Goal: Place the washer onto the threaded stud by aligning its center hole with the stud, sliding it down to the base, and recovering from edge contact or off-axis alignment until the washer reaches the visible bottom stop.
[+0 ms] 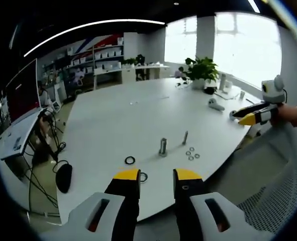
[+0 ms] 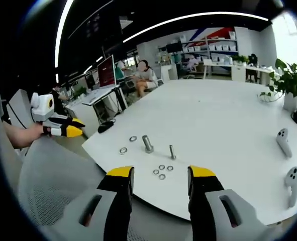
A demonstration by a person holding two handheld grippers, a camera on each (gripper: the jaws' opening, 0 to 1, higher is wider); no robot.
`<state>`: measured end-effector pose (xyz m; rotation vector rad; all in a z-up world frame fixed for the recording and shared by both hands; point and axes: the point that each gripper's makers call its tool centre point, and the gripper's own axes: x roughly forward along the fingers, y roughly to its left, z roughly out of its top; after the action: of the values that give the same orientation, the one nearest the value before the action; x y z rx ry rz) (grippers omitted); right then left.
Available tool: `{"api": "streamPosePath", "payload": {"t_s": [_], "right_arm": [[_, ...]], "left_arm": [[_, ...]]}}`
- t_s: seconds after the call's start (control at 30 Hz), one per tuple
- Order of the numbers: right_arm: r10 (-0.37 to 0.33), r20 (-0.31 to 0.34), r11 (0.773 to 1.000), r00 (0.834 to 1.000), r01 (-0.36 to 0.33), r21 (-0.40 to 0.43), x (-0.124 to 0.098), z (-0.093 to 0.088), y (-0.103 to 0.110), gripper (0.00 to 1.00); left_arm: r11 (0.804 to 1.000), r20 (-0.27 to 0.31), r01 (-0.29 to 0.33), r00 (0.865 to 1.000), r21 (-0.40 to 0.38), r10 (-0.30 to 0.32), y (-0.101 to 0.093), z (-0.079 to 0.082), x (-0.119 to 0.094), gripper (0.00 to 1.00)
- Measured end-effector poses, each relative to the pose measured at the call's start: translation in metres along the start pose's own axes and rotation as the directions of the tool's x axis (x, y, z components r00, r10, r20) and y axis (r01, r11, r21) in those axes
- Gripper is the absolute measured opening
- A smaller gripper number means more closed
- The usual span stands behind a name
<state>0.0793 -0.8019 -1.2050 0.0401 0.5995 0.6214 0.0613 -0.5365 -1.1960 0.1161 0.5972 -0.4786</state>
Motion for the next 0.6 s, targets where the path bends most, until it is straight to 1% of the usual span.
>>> {"api": "streamPosePath", "payload": {"t_s": [0.07,0.13,0.2,0.3,0.47,0.6], "right_arm": [[0.000,-0.002,1.000,1.000,0.000,0.000,0.0001,-0.0005,-0.0003,0.44],[-0.004,-0.021,1.000,1.000,0.004,0.000,0.0009,-0.0042,-0.0010,0.44],[-0.004,-0.020,1.000,1.000,0.004,0.001,0.0008,-0.0040,-0.0012,0.44],[0.002,-0.018,1.000,1.000,-0.002,-0.004,0.0008,-0.0032,0.0004,0.43],[0.006,-0.034,1.000,0.999,-0.006,0.000,0.0017,-0.0062,0.0007,0.43],[0.007,-0.031,1.000,1.000,-0.006,0.003,0.0014,-0.0056,0.0009,0.43]], "left_arm": [[1.000,-0.009,0.018,1.000,-0.010,-0.018,-0.0026,-0.0016,0.0018,0.24],[1.000,-0.049,0.025,0.998,-0.001,-0.025,-0.0045,-0.0084,0.0037,0.24],[1.000,-0.044,0.023,0.999,0.004,-0.023,-0.0047,-0.0076,0.0034,0.24],[1.000,-0.020,0.008,1.000,-0.013,-0.008,-0.0005,-0.0030,0.0016,0.24],[1.000,-0.032,0.022,0.999,-0.002,-0.022,-0.0040,-0.0056,0.0030,0.23],[1.000,-0.029,0.018,0.999,-0.007,-0.018,-0.0033,-0.0043,0.0027,0.23]]}}
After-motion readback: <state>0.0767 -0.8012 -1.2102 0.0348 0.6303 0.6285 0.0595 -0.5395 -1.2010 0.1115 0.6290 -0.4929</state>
